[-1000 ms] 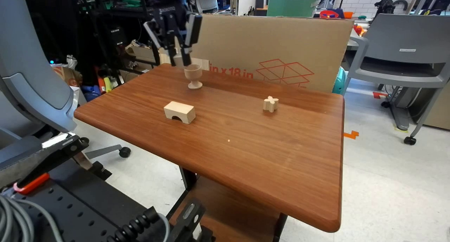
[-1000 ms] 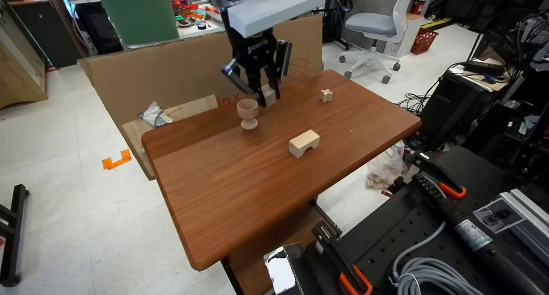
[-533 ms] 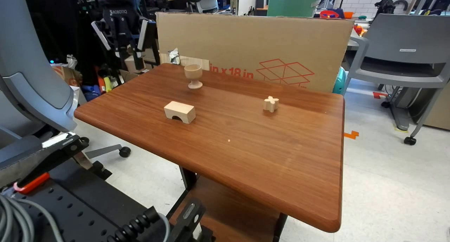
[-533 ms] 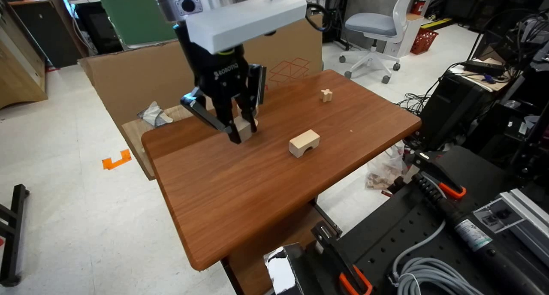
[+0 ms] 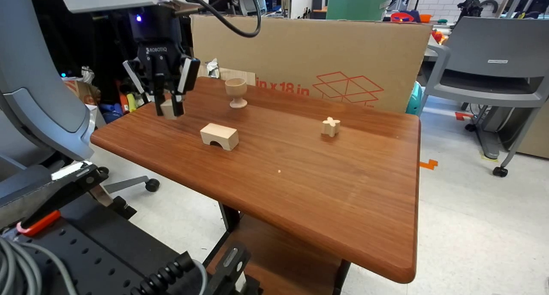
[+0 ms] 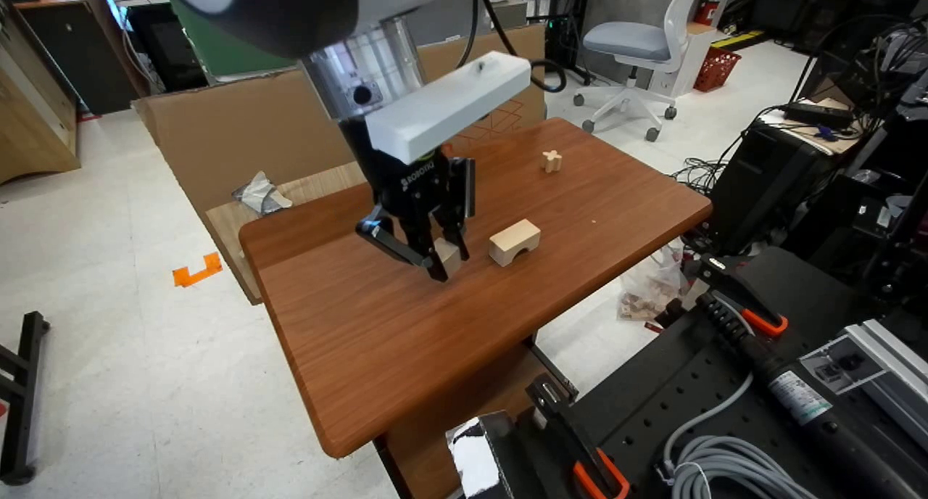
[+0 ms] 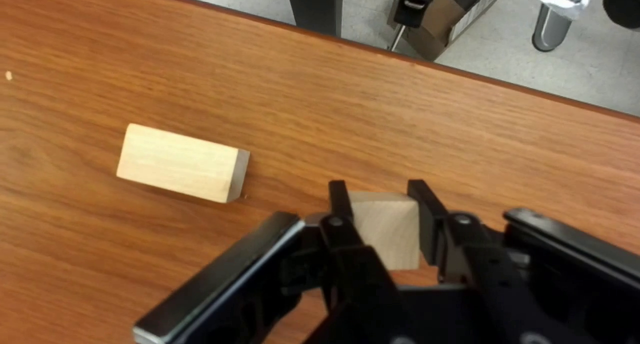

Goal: Move the square block forward

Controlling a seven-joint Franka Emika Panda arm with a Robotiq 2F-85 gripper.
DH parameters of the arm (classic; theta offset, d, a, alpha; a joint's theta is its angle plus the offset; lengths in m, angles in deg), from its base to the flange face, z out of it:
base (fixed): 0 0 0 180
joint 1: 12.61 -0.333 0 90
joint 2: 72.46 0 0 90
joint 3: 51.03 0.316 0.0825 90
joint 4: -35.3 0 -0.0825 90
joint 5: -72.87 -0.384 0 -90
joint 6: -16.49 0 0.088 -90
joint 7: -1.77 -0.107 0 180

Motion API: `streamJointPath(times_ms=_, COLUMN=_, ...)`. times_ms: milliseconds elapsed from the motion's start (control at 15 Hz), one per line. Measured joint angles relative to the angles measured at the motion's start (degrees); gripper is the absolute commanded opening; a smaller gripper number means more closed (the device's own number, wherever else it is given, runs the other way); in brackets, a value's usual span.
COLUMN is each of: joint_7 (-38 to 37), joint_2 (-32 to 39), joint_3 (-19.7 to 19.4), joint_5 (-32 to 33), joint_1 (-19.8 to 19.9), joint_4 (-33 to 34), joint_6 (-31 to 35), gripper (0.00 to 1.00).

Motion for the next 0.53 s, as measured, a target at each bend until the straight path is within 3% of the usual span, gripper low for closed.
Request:
streamJointPath(times_ms=267, joint_7=-0.04, joint_2=3.86, joint_3=-0.59, joint_5=2.48, joint_1=-0.80, joint_4=2.30, joint_6=-0.73, gripper=0.08)
streamJointPath(times_ms=333, joint_7=-0.04, joint_2=4.51, joint_3=-0.59, joint_5=2.75, joint_1=-1.03, joint_4=3.01, joint_6=-1.31, gripper=0.58)
streamJointPath(times_ms=400, joint_7=-0.04, joint_2=5.01, joint_3=-0.59, joint_5=2.87, joint_1=-1.28, joint_4=3.64, joint_6=-1.95, gripper=0.59)
streamJointPath(times_ms=533, joint_7=-0.04, joint_2=5.67, joint_3=-0.59, joint_5=2.94, joint_1=-1.77, joint_4=4.65, joint_6=-3.09, gripper=0.72)
